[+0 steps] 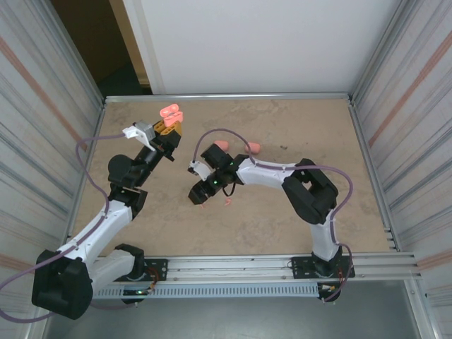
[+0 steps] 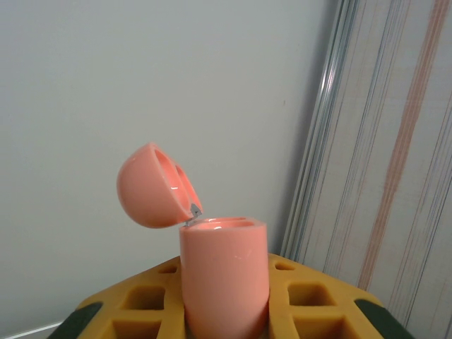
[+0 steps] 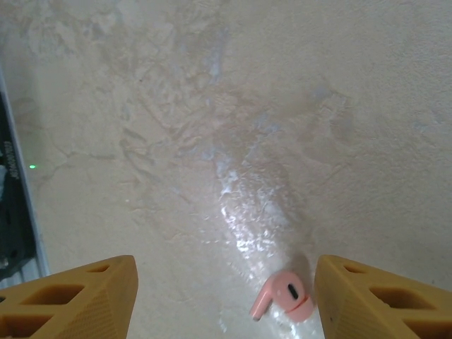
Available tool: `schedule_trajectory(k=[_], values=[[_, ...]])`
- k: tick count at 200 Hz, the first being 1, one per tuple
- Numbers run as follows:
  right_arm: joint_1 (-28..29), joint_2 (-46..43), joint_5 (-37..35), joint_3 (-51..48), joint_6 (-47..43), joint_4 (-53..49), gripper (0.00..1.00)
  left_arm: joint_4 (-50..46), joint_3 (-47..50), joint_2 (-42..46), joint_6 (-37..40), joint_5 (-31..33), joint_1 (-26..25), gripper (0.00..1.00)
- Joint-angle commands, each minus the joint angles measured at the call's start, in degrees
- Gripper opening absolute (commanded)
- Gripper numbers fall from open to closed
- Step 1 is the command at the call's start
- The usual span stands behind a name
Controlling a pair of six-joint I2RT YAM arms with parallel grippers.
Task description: Insert wireless bluetooth earbuds into charging case
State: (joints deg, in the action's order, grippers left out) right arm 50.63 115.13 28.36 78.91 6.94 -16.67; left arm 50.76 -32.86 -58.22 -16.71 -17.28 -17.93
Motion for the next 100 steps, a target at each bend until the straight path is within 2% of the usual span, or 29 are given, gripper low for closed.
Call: schedule_trajectory(k=[1, 54, 100], values=[[0.5, 2.8, 0.8, 2.4, -2.3, -2.3, 0.65, 1.3, 0.0, 1.1, -0.4, 0.6, 0.4, 0.0], [1.4, 6.1, 0.3, 4.1, -2.9, -4.0, 0.63, 1.3, -0.2, 0.8, -0.5, 0.5, 0.3, 0.0], [1.6, 5.3, 0.6, 2.3, -3.1, -4.9, 0.59, 1.3, -0.2, 0.7, -0.4, 0.5, 0.3, 0.0]])
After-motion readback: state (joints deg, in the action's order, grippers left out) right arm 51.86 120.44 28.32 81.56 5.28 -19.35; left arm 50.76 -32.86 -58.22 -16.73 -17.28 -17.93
